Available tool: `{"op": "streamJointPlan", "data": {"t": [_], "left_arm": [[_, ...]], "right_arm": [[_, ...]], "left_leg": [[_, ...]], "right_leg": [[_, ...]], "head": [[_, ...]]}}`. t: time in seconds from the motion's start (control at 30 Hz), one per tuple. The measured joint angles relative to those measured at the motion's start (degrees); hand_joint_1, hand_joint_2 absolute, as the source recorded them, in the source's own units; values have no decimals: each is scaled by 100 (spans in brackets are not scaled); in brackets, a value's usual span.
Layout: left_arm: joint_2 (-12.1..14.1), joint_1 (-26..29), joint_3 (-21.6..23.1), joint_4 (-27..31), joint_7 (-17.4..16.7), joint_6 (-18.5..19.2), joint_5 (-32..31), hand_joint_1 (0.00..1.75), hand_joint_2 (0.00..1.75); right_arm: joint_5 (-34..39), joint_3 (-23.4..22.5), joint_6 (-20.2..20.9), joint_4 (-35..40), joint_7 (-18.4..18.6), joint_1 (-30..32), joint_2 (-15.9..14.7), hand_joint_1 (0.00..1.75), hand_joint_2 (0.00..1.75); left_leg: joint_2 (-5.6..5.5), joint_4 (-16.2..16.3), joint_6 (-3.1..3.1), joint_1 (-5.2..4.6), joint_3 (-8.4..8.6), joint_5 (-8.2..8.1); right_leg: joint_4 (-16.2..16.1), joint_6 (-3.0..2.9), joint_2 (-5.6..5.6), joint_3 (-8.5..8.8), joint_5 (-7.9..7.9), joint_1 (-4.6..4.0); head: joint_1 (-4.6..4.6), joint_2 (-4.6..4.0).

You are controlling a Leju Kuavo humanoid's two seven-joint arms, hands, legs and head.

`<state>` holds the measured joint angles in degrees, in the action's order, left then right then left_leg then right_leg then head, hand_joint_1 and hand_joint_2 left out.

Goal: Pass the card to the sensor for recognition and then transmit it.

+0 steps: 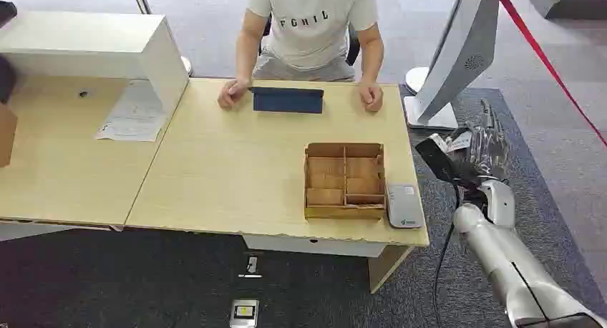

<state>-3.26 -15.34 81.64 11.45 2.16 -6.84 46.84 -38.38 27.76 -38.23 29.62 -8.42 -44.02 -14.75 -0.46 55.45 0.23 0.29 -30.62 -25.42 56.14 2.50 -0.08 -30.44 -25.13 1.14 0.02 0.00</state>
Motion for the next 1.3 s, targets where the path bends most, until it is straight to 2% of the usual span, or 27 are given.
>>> {"op": "streamJointPlan", "data": {"t": [0.17, 1.3], "left_arm": [[0, 2, 0, 0, 18, 0, 37, 0, 0], [-2, 14, 41, 0, 87, -153, -28, 0, 0]], "right_arm": [[295, 11, 7, -24, -146, 208, 83, 175, 175], [1224, 216, 61, -387, -96, 848, 240, 175, 175]], "left_leg": [[1, 0, 0, 0, -1, 0], [1, 0, 0, 0, -2, 0]], "right_leg": [[1, 0, 0, -1, 0, 0], [-1, 0, 0, -2, 0, 1]], "head": [[-2, 0], [-2, 0]]}}
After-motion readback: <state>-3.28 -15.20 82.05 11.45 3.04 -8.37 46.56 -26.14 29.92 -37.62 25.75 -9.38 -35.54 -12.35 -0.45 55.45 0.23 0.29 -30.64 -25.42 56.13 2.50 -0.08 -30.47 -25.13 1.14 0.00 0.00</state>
